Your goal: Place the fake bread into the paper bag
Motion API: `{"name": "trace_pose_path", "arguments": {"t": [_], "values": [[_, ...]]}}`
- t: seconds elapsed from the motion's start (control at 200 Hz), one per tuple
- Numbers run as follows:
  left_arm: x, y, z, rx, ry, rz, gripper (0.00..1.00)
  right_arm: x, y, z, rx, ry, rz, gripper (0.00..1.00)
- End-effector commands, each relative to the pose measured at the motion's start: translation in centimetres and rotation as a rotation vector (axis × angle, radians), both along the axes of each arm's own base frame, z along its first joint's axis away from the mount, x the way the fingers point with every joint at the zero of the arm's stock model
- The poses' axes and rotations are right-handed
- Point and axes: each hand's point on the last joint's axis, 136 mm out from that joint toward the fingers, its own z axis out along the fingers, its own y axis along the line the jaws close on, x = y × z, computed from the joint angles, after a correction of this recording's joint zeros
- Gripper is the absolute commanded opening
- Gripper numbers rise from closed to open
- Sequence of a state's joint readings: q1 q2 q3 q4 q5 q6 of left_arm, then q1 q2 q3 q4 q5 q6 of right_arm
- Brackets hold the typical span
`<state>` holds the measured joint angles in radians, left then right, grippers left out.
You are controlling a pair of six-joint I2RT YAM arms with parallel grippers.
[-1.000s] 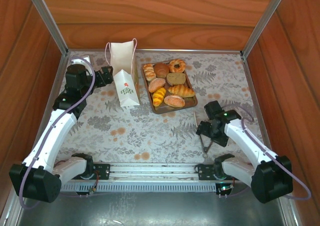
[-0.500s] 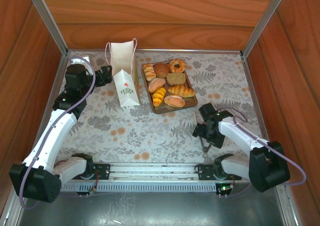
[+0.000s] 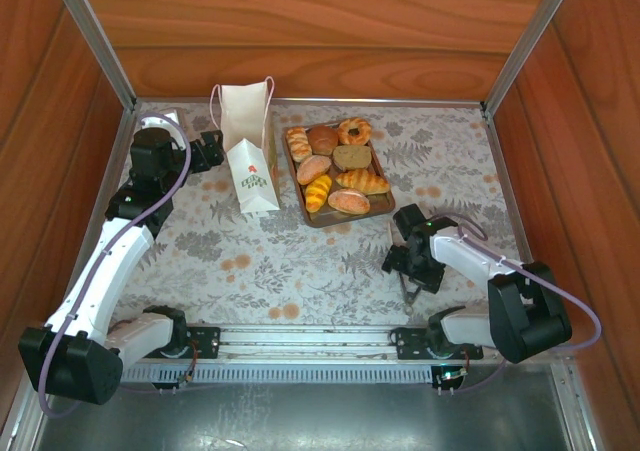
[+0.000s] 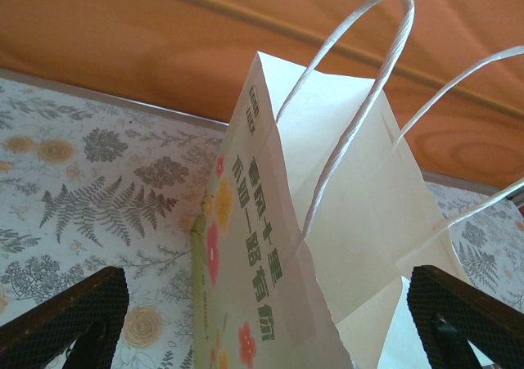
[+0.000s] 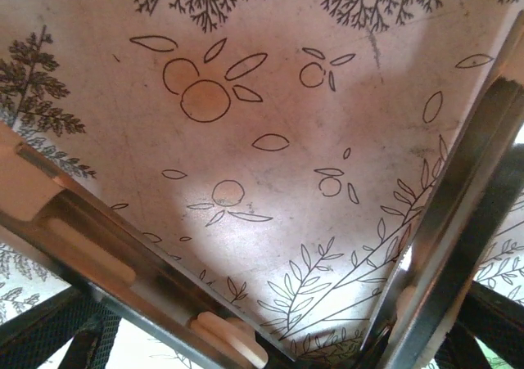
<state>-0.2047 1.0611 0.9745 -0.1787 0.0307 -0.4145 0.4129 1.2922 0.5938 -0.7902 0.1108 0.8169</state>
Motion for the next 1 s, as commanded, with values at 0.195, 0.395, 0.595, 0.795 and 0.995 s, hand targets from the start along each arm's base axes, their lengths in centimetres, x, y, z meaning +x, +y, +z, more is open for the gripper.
{"name": "trace_pose_path", "arguments": {"t": [0.195, 0.395, 0.595, 0.795, 0.995], "values": [[0.2, 0.4, 0.2, 0.018, -0.014, 0.011, 0.93, 1.3, 1.3, -0.2, 0.035, -0.025, 0.059, 0.94], [0.2, 0.4, 0.1, 0.015, -0.009, 0.012, 0.93, 2.2, 1.6, 0.9, 0.023, -0.065, 0.072, 0.94], [0.1, 0.4, 0.2, 0.013, -0.007, 0.016, 0.93, 1.7, 0.9, -0.1, -0.007, -0.062, 0.039, 0.95], [0.1, 0.5, 0.0, 0.012, 0.001, 0.022, 0.93, 2.4, 1.2, -0.3, -0.022, -0.051, 0.059, 0.91], [0.0, 0.7, 0.1, 0.007, 0.0, 0.03, 0.93, 2.9, 1.9, -0.4, -0.012, -0.049, 0.08, 0.88]]}}
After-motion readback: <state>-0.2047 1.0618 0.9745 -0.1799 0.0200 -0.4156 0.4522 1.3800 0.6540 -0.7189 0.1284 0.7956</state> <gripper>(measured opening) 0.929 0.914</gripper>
